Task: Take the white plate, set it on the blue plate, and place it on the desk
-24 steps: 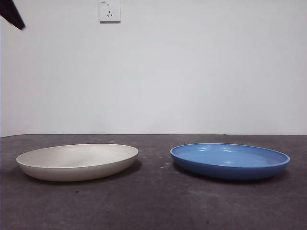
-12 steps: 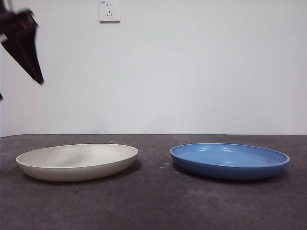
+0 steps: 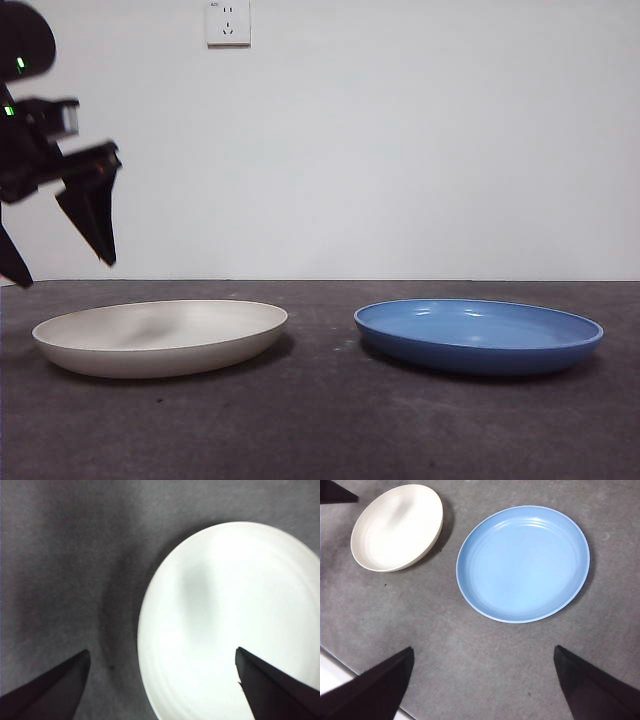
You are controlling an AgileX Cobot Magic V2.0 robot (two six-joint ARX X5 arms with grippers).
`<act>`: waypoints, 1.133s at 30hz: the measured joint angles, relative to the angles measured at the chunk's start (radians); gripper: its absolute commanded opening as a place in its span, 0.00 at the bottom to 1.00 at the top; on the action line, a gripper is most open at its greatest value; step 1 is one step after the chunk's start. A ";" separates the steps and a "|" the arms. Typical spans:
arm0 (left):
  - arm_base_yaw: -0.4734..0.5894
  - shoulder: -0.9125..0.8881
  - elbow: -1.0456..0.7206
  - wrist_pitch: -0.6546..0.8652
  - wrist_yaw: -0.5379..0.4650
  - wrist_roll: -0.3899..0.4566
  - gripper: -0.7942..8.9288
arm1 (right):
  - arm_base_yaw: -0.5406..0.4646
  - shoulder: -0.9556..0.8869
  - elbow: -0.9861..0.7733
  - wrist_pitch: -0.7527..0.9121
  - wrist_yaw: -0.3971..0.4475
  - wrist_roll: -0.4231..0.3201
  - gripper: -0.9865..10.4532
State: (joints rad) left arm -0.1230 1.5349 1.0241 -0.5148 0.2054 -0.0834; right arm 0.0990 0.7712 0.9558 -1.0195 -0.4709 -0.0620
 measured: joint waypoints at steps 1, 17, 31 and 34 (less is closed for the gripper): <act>-0.002 0.018 0.000 0.011 -0.001 -0.005 0.56 | 0.000 0.000 0.000 0.000 0.000 0.000 0.48; -0.040 0.136 0.000 0.057 -0.021 -0.009 0.36 | 0.000 0.000 0.000 0.000 0.000 0.000 0.48; -0.044 0.151 0.001 0.034 -0.099 -0.021 0.16 | 0.000 0.000 0.000 0.000 0.000 0.000 0.48; -0.043 0.151 0.001 0.034 -0.099 -0.031 0.09 | 0.000 0.000 0.000 0.000 0.000 0.000 0.48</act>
State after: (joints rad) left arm -0.1665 1.6859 1.0248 -0.4805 0.1062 -0.1139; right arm 0.0990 0.7712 0.9558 -1.0195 -0.4709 -0.0620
